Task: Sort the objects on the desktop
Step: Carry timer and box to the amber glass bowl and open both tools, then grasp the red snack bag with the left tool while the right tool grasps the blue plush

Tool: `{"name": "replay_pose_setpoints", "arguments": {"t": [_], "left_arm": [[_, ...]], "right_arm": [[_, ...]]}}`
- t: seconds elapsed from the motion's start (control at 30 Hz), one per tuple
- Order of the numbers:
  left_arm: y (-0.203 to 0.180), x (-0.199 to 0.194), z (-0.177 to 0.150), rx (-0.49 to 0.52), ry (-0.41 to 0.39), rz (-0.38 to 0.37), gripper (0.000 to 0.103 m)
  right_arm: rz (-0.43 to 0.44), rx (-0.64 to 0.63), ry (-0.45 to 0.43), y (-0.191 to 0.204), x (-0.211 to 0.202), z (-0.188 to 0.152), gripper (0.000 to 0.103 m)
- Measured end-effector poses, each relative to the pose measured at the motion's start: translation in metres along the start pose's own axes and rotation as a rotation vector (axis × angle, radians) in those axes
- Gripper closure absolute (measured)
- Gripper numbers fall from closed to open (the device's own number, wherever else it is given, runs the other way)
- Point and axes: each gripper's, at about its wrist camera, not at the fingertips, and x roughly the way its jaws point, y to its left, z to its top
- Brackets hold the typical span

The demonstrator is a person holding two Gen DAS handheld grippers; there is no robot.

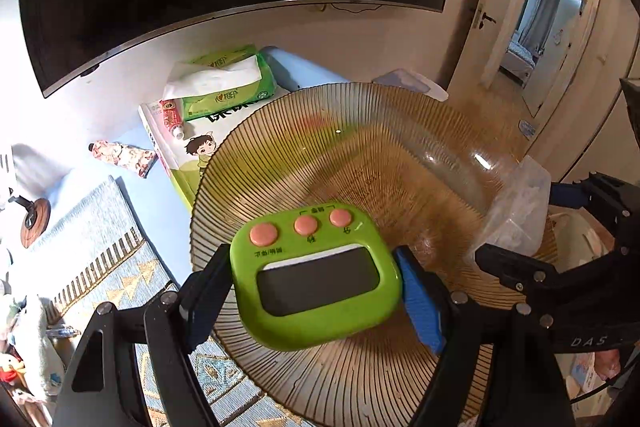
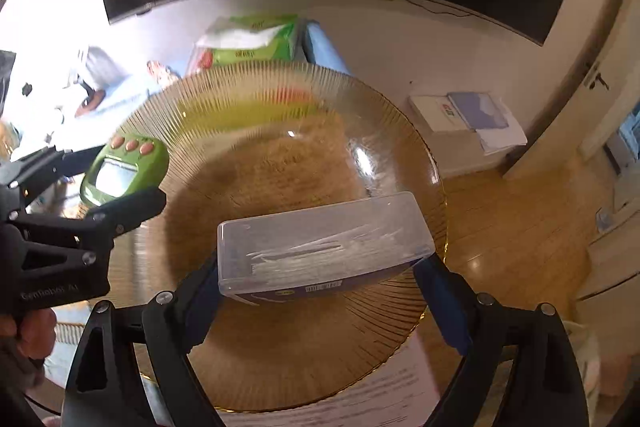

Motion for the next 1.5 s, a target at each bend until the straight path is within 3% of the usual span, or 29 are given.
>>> {"name": "replay_pose_setpoints", "arguments": {"t": [0.33, 0.77, 0.97, 1.17, 1.27, 1.43, 1.5], "left_arm": [[-0.009, 0.004, -0.009, 0.02, 0.024, -0.006, 0.025], [0.013, -0.055, -0.037, -0.026, -0.015, 0.016, 0.02], [0.061, -0.084, -0.071, -0.126, 0.015, 0.053, 0.02], [0.125, -0.111, -0.11, -0.261, 0.052, 0.133, 0.02], [0.158, -0.127, -0.132, -0.331, 0.054, 0.177, 0.02], [0.213, -0.146, -0.175, -0.459, 0.088, 0.242, 0.02], [0.234, -0.156, -0.196, -0.506, 0.099, 0.277, 0.02]], "right_arm": [[0.027, 0.002, 0.031, -0.006, 0.009, -0.003, 0.014], [0.037, 0.065, 0.001, -0.001, -0.008, -0.005, 0.013], [0.001, 0.066, 0.037, 0.013, -0.01, -0.005, 0.013], [0.186, 0.141, 0.233, 0.028, 0.017, 0.007, 0.013], [0.211, 0.2, 0.351, 0.034, 0.035, 0.007, 0.013], [0.188, 0.236, 0.397, 0.042, 0.038, 0.012, 0.014], [0.193, 0.276, 0.363, 0.043, 0.028, 0.015, 0.014]]}}
